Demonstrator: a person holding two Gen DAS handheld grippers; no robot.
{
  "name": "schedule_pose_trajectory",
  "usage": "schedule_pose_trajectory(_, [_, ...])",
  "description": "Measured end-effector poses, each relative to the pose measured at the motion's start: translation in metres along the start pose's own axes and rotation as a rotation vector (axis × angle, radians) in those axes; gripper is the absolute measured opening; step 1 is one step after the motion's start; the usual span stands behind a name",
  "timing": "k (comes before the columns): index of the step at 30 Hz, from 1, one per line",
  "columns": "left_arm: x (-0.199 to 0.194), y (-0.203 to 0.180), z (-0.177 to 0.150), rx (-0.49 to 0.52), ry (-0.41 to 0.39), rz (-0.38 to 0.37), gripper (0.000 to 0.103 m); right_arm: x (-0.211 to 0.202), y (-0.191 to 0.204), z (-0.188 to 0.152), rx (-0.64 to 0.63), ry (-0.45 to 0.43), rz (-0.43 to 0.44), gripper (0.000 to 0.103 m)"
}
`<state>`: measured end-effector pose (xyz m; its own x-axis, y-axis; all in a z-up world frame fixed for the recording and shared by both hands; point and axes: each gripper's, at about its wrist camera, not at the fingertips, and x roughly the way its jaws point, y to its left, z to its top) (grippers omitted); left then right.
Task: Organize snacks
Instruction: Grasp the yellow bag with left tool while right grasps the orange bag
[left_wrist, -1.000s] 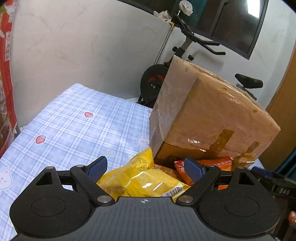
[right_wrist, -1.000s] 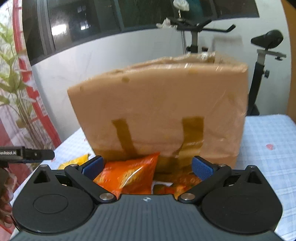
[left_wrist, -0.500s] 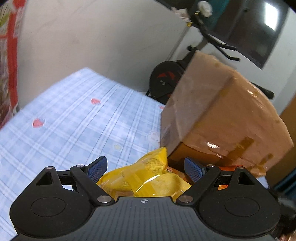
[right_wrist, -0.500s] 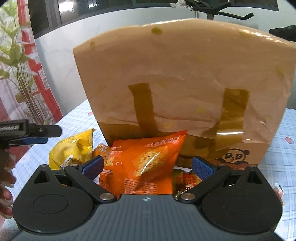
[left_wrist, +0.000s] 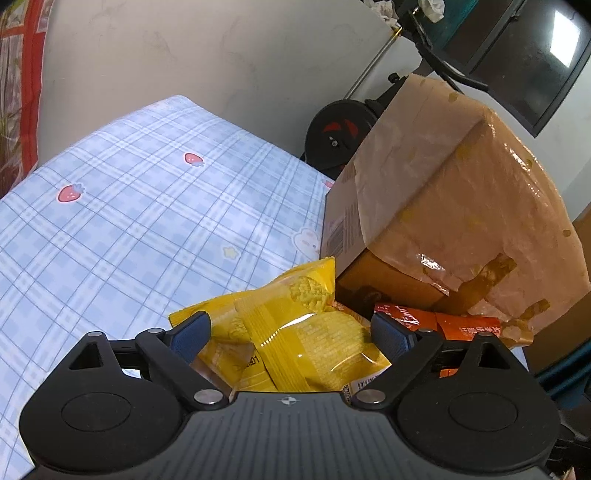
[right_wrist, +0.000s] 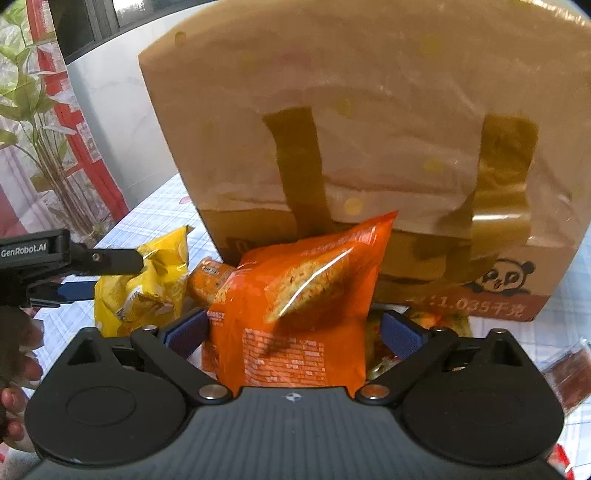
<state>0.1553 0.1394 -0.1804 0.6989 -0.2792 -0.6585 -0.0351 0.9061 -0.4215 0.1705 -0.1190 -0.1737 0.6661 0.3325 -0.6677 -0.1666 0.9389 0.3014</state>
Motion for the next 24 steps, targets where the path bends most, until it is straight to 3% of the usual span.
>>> schedule_pose_trajectory(9, [0.008,-0.002,0.000,-0.011,0.044,0.017,0.099,-0.019,-0.009,-0.005,0.047,-0.040,0.009,0.065])
schedule_pose_trajectory(19, [0.020,-0.014,-0.007,0.031,0.049,0.053,0.103,-0.040,-0.025,-0.013,0.130,-0.092,-0.002,0.063])
schedule_pose_trajectory(24, [0.007,-0.022,-0.010,0.083,-0.003,0.077,0.084,-0.049,-0.030,-0.016,0.141,-0.120,0.017,0.062])
